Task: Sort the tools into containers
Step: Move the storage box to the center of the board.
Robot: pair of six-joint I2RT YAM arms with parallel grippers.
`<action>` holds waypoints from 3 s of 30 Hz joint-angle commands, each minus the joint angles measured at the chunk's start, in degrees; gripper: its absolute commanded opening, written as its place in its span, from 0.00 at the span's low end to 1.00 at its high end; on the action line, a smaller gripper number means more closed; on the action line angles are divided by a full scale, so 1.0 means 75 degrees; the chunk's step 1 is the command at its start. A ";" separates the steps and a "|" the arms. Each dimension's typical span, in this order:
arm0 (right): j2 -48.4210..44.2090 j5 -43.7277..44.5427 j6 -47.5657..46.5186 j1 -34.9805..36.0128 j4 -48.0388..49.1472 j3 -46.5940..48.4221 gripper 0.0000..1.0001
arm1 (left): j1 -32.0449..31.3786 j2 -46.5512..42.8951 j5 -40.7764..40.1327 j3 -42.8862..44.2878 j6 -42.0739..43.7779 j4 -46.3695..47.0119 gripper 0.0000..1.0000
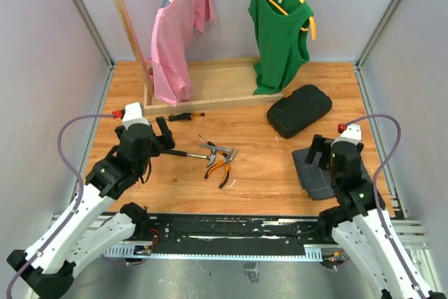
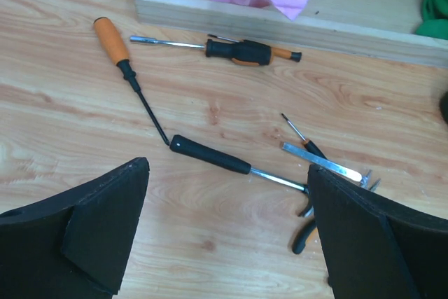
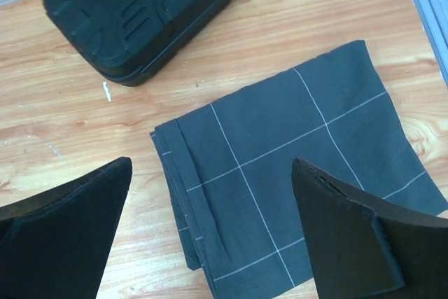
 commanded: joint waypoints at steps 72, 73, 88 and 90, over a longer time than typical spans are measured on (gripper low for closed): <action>1.4104 -0.5323 -0.0484 -0.3855 0.1174 1.0632 0.99 | 0.2425 0.1998 0.3311 0.0453 0.1204 0.1753 0.99; 1.4230 -0.5370 -0.0519 -0.3830 0.1112 1.0744 0.99 | 0.2419 0.2032 0.3271 0.0450 0.1173 0.1694 0.99; 1.4010 -0.5481 -0.1769 -0.3237 0.0849 1.0085 0.99 | 0.2424 0.2122 0.3658 0.0327 0.1079 0.1822 0.98; 1.3764 -0.5405 -0.2047 -0.3139 0.0850 0.9728 0.99 | 0.2425 0.2160 0.3653 0.0343 0.1100 0.1825 0.98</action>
